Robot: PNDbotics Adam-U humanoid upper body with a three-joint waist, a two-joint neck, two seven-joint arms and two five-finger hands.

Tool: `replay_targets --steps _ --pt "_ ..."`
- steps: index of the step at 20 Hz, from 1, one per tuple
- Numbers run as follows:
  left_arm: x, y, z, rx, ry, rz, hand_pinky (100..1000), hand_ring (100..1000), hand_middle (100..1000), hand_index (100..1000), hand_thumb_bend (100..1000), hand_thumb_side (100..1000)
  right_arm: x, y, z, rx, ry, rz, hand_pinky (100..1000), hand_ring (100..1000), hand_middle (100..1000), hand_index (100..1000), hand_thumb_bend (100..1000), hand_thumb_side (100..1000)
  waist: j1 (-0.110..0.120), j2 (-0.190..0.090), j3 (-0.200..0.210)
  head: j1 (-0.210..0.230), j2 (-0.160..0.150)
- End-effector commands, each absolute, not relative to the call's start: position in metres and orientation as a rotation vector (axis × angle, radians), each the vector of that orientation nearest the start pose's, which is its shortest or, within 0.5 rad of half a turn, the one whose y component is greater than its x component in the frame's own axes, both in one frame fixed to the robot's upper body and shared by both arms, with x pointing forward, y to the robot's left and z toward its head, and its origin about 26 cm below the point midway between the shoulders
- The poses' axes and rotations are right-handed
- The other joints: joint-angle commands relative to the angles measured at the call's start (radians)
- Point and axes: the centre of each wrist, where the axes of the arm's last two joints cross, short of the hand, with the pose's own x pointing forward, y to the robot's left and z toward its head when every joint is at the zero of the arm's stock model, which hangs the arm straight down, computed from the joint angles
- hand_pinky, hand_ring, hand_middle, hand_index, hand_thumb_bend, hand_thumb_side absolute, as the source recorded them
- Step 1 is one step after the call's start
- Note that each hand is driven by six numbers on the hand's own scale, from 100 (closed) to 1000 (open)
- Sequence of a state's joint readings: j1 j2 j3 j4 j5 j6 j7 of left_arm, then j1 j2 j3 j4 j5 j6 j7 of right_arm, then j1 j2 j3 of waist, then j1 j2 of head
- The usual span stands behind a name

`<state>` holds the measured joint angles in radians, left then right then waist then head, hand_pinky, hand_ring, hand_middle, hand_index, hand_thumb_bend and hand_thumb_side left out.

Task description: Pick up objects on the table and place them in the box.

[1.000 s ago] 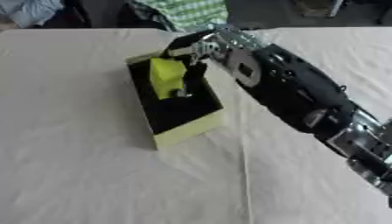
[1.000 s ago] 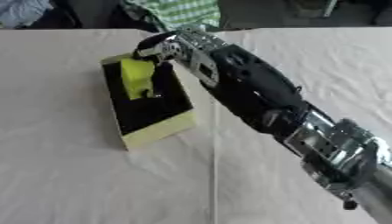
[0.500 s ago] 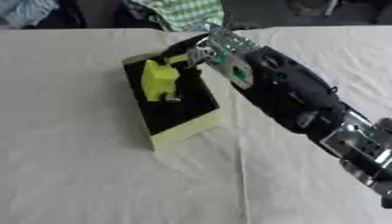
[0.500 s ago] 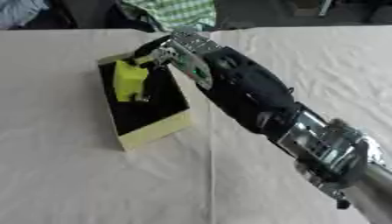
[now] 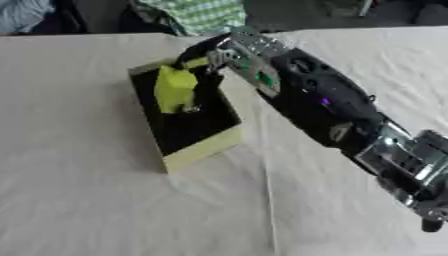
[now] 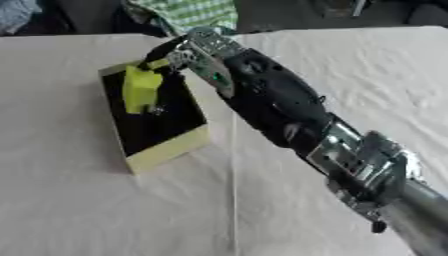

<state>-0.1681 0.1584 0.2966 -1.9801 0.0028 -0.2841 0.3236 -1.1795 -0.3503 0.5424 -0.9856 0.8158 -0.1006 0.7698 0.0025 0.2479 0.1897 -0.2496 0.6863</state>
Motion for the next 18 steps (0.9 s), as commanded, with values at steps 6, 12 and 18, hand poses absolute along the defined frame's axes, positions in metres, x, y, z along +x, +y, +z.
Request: replay_targets --steps 6,12,18 --pt "0.2775 0.3235 0.1657 0.512 -2.461 0.369 638 535 510 712 100 782 0.4711 -0.1338 0.2706 -0.749 -1.116 2.091 887 987 975 1000 152 287 -0.002 -0.011 -0.001 0.003 -0.002" --pt "0.2776 0.3234 0.1658 0.507 -2.462 0.360 639 535 511 711 100 789 0.4710 -0.1401 0.2758 -0.687 -1.202 2.019 874 971 967 1000 336 922 -0.002 -0.011 -0.003 0.006 0.000" --pt "0.2777 0.3233 0.1661 0.501 -2.461 0.359 640 536 511 712 100 789 0.4704 -0.1409 0.2722 -0.736 -1.175 2.061 881 972 980 1000 339 497 -0.001 -0.011 -0.004 0.005 -0.006"
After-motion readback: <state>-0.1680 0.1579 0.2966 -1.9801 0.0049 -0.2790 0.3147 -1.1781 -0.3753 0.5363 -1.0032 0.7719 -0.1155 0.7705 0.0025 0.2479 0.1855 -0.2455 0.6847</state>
